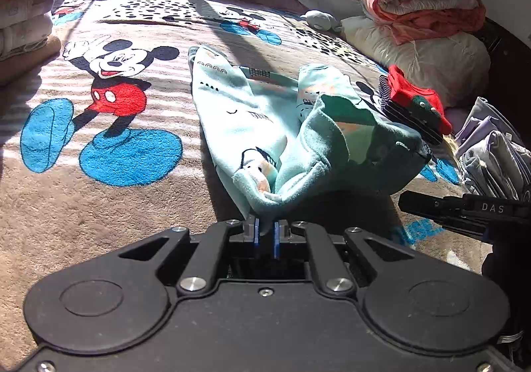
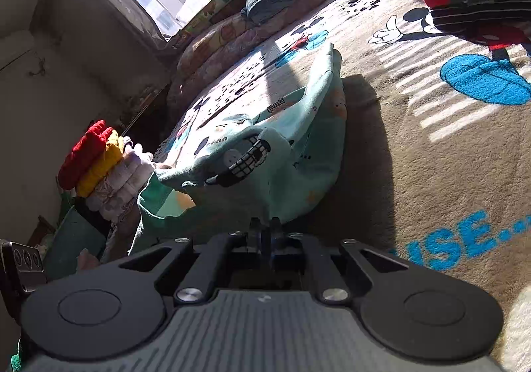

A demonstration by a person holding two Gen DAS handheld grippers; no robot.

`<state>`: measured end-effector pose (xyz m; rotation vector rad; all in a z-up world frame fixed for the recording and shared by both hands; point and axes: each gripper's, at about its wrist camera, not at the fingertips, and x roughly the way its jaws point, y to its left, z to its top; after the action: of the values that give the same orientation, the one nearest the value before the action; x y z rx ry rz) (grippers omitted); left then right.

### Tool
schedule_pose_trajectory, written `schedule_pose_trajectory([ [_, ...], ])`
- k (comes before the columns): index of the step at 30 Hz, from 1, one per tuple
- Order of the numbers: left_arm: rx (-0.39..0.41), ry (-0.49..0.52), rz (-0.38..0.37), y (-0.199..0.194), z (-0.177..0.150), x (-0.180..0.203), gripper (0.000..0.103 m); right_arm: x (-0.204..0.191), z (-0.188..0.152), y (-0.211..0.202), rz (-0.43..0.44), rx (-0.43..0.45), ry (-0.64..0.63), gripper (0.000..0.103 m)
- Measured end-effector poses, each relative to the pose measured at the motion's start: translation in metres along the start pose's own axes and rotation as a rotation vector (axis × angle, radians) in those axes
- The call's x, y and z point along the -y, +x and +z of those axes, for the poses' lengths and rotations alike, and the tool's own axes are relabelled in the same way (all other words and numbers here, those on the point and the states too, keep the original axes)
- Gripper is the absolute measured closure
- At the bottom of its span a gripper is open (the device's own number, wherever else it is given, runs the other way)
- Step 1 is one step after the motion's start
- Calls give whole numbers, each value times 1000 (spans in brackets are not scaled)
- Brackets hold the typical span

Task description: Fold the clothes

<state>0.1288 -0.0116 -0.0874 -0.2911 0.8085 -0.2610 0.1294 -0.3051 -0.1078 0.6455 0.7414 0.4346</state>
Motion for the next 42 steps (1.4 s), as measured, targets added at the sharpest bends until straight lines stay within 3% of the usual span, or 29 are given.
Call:
schedule_pose_trajectory([
  [3, -46, -131, -29, -12, -26, -11, 91, 7, -22, -13, 1, -46, 51, 87],
  [5, -75, -213, -47, -21, -42, -17, 70, 12, -35, -24, 4, -67, 80, 77],
  [6, -86, -244, -55, -26, -49, -19, 52, 15, -42, -30, 8, -79, 100, 70],
  [7, -97, -276, -65, -32, -56, -20, 48, 18, -48, -35, 17, -91, 130, 68],
  [10, -104, -380, -109, -43, -71, -25, 44, 29, -62, -52, 71, -84, 256, 60],
  [11, -98, -432, -128, -46, -75, -28, 44, 32, -63, -55, 90, -71, 295, 52],
  [17, -31, -675, -188, -42, -62, -38, 41, 25, -34, -51, 166, 13, 416, 42],
  [23, 17, -876, -219, -22, -37, -49, 40, 20, 9, -21, 125, 61, 495, 29],
  [31, 8, -1054, -221, 3, -33, -62, 40, 16, 42, 24, 14, 0, 514, 30],
  [32, 12, -1071, -223, 5, -33, -63, 40, 15, 44, 27, 6, 0, 507, 35],
  [35, 7, -1108, -206, 9, -33, -67, 40, 16, 46, 37, -15, -25, 466, 71],
  [38, -6, -1099, -176, 14, -34, -68, 41, 21, 36, 35, -22, -24, 450, 78],
  [39, -9, -1076, -165, 15, -34, -67, 45, 24, 31, 32, -22, -20, 453, 79],
  [40, -13, -1052, -159, 15, -34, -66, 62, 30, 24, 28, -19, -14, 467, 80],
  [42, -26, -990, -154, 19, -35, -62, 82, 40, 11, 19, -12, 1, 497, 81],
])
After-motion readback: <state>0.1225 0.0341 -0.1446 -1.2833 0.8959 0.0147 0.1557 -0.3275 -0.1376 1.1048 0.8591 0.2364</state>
